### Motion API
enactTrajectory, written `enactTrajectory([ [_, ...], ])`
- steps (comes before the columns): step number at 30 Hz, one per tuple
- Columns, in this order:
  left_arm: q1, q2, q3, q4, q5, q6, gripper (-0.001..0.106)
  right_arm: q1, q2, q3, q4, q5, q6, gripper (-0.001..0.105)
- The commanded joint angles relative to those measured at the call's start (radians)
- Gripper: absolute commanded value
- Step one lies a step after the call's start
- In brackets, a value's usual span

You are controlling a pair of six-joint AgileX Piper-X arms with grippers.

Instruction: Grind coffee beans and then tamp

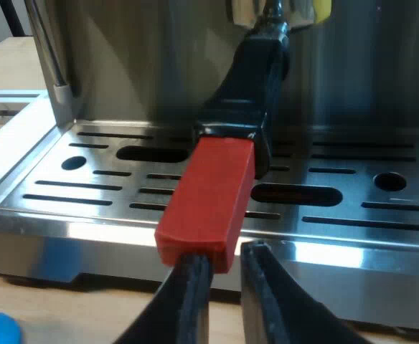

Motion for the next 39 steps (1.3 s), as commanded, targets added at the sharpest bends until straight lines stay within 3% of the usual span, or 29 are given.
enactTrajectory([
  [1,-0.005,0.000,-0.002,-0.011,0.012,0.000,0.071,0.001,-0.008,-0.021,0.017,0.081,-0.003,0.015],
  [8,-0.005,0.000,-0.002,-0.011,0.012,0.000,0.071,0.070,-0.008,-0.021,0.171,0.089,0.093,0.015],
  [15,-0.005,-0.009,-0.002,-0.005,0.007,0.000,0.071,0.112,-0.017,-0.021,0.181,0.146,0.090,0.015],
  [17,-0.005,-0.013,-0.002,-0.003,0.007,0.000,0.071,0.143,-0.052,-0.021,0.181,0.258,0.044,0.015],
  [23,-0.005,-0.160,-0.002,0.048,0.005,-0.018,0.071,0.149,-0.145,-0.021,0.181,0.275,-0.002,0.015],
  [27,-0.005,-0.241,-0.002,0.070,-0.016,-0.018,0.071,0.149,-0.216,-0.021,0.181,0.275,-0.055,0.030],
  [29,-0.005,-0.273,-0.002,0.072,-0.074,-0.018,0.071,0.149,-0.262,-0.021,0.181,0.272,-0.058,0.045],
  [32,-0.005,-0.295,-0.002,0.072,-0.153,-0.016,0.071,0.149,-0.315,-0.021,0.181,0.246,-0.067,0.058],
  [35,-0.005,-0.296,-0.002,0.072,-0.209,-0.016,0.071,0.149,-0.354,-0.031,0.181,0.223,-0.107,0.059],
  [39,-0.005,-0.296,-0.002,0.072,-0.218,-0.016,0.071,0.145,-0.375,-0.062,0.196,0.222,-0.114,0.059],
])
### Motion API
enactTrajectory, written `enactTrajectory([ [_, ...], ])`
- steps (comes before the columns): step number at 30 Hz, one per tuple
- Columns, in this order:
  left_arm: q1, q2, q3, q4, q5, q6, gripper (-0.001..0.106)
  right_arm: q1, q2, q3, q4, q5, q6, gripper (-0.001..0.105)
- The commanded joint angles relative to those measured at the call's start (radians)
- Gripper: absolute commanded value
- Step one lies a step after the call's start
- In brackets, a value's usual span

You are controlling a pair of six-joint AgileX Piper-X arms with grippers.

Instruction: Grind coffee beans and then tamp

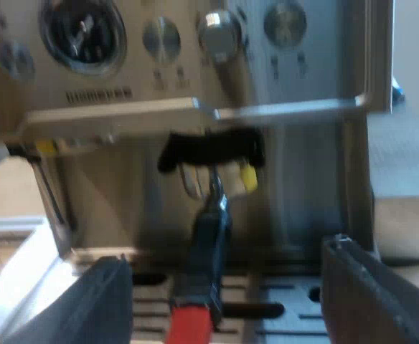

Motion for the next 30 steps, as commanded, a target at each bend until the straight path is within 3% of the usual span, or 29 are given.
enactTrajectory([
  [1,-0.005,-0.004,-0.002,-0.002,-0.015,-0.010,0.071,-0.006,-0.025,-0.058,0.037,-0.008,-0.023,0.059],
  [4,-0.005,-0.004,-0.001,-0.002,-0.015,-0.010,0.071,-0.016,-0.023,-0.128,0.168,-0.050,-0.017,0.059],
  [17,-0.005,-0.001,-0.001,-0.035,-0.013,-0.010,0.071,-0.213,-0.021,-0.365,0.791,-0.460,0.297,0.059],
  [23,-0.005,-0.001,-0.001,-0.054,-0.011,-0.010,0.071,-0.262,0.012,-0.418,0.891,-0.602,0.341,0.059],
  [30,-0.005,-0.001,-0.001,-0.054,-0.010,-0.010,0.071,-0.276,0.123,-0.490,0.926,-0.663,0.390,0.059],
])
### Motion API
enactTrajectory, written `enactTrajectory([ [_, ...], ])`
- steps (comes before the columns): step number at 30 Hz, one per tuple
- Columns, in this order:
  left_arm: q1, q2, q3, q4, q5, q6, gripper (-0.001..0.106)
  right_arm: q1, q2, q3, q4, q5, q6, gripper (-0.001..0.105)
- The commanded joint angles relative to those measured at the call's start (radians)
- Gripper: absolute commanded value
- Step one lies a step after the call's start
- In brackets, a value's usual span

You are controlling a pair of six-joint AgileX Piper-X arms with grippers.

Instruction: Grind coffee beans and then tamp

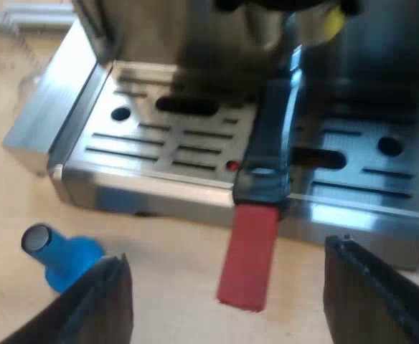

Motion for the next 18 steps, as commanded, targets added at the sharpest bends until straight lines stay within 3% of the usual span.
enactTrajectory([
  [1,-0.005,-0.001,-0.001,-0.017,-0.003,-0.010,0.071,-0.021,0.042,-0.034,0.015,-0.036,0.047,0.059],
  [7,-0.005,-0.001,-0.001,-0.017,-0.003,-0.010,0.071,-0.078,0.119,-0.074,0.017,-0.147,0.054,0.059],
  [14,-0.005,-0.001,-0.001,-0.017,-0.003,-0.010,0.071,-0.098,0.150,-0.080,0.017,-0.180,0.062,0.059],
  [15,-0.005,-0.001,-0.001,-0.017,-0.003,-0.010,0.071,-0.116,0.185,-0.080,0.020,-0.185,0.102,0.059],
  [18,-0.005,-0.001,-0.001,-0.017,-0.003,-0.010,0.071,-0.136,0.209,-0.080,0.020,-0.193,0.102,0.059],
])
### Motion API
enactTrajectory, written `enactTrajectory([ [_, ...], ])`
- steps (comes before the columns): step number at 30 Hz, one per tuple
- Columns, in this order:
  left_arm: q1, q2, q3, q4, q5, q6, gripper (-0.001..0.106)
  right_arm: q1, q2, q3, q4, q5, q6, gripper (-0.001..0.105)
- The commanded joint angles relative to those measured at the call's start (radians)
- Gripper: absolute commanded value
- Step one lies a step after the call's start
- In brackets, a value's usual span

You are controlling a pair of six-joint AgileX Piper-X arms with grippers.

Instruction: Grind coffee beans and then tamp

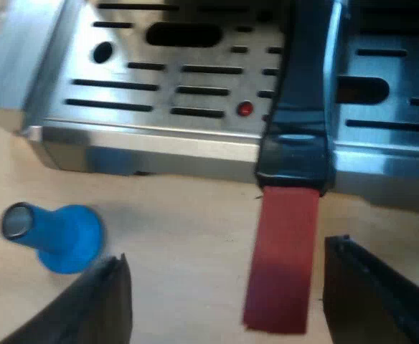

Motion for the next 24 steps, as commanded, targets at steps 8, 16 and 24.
enactTrajectory([
  [8,-0.005,-0.001,-0.001,-0.017,-0.003,-0.010,0.071,-0.076,0.060,-0.007,0.003,-0.021,0.013,0.059],
  [16,-0.005,-0.001,-0.001,-0.019,-0.003,-0.010,0.071,-0.084,0.059,0.028,-0.026,-0.023,0.013,0.059],
  [24,-0.005,-0.001,-0.001,-0.019,-0.003,-0.010,0.071,-0.087,0.059,0.068,-0.109,-0.021,0.007,0.059],
])
